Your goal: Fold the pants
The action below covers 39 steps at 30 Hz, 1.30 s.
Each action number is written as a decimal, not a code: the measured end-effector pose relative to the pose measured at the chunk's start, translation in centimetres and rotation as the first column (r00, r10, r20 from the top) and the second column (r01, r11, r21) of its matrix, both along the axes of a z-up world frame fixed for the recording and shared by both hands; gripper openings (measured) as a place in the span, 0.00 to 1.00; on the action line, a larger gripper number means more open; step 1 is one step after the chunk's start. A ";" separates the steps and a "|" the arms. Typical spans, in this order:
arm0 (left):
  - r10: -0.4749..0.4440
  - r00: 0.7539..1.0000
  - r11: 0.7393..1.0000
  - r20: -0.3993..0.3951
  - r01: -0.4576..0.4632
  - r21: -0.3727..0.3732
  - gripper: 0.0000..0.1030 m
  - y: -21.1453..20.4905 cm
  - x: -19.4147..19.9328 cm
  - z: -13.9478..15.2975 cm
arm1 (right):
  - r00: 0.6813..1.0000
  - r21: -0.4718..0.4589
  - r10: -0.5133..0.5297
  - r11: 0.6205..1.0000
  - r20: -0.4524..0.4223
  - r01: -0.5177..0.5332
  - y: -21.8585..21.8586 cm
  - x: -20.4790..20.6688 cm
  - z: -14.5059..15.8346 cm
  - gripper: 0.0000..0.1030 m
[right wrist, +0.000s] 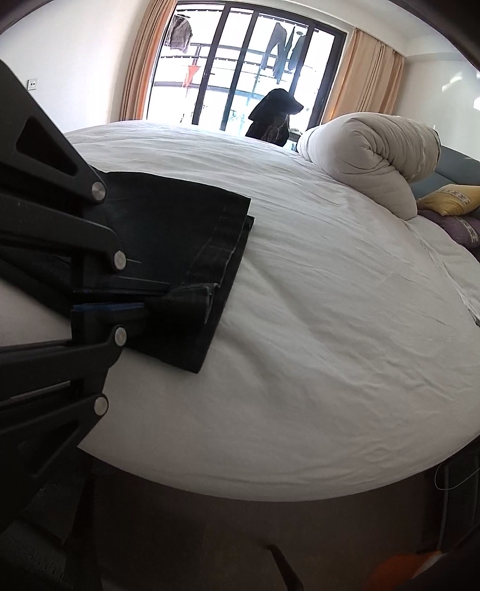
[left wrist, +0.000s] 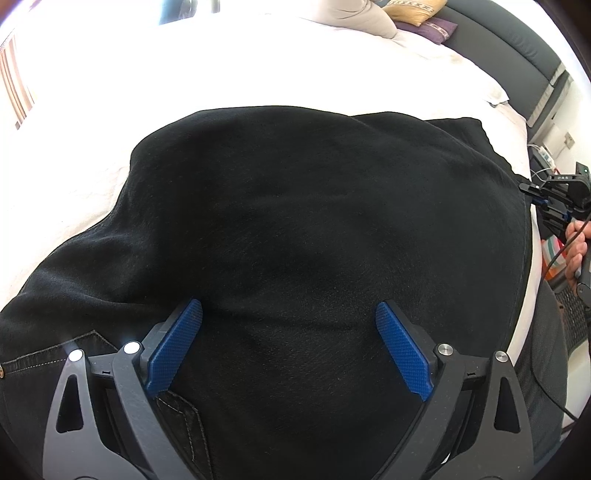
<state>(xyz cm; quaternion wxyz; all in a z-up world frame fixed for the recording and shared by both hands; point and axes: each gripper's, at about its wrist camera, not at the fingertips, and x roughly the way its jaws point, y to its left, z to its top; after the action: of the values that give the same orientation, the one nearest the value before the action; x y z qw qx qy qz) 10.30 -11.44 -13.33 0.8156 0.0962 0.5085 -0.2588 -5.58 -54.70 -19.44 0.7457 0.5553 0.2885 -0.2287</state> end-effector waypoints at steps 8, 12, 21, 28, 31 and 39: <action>0.019 1.000 1.000 -0.007 -0.019 -0.022 0.93 0.8 0.2 0.4 | 0.999 0.002 -0.033 0.999 0.007 0.033 -0.1 -0.8 0.0 0.03; 0.016 1.000 1.000 -0.001 -0.016 -0.022 0.95 1.1 0.4 0.1 | 0.999 0.007 -0.037 0.999 0.000 0.037 -0.2 -1.0 -0.5 0.03; 0.033 0.999 0.997 -0.007 -0.033 -0.066 0.96 2.4 1.1 0.2 | 1.000 -0.010 0.009 1.000 -0.024 -0.009 -0.6 -1.0 -0.6 0.07; 0.040 0.999 0.997 0.018 -0.039 -0.072 0.96 3.3 1.0 0.0 | 0.994 -0.257 0.012 0.966 -0.112 -0.041 0.1 -1.7 7.2 0.32; 0.047 0.999 0.994 0.008 -0.046 -0.094 0.96 4.0 1.4 0.0 | 0.949 -0.307 0.312 0.899 -0.051 -0.312 5.4 4.1 10.4 0.32; 0.031 1.000 0.991 -0.001 -0.031 -0.127 0.96 5.7 0.9 0.4 | 0.675 -0.076 0.737 0.675 0.020 -0.734 17.2 17.2 3.5 0.32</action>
<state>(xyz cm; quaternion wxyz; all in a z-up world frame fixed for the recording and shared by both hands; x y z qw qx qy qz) 11.18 -5.69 -12.90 0.8243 0.0364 0.4920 -0.2778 11.59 -37.53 -15.91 0.7983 0.3745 0.4620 0.0953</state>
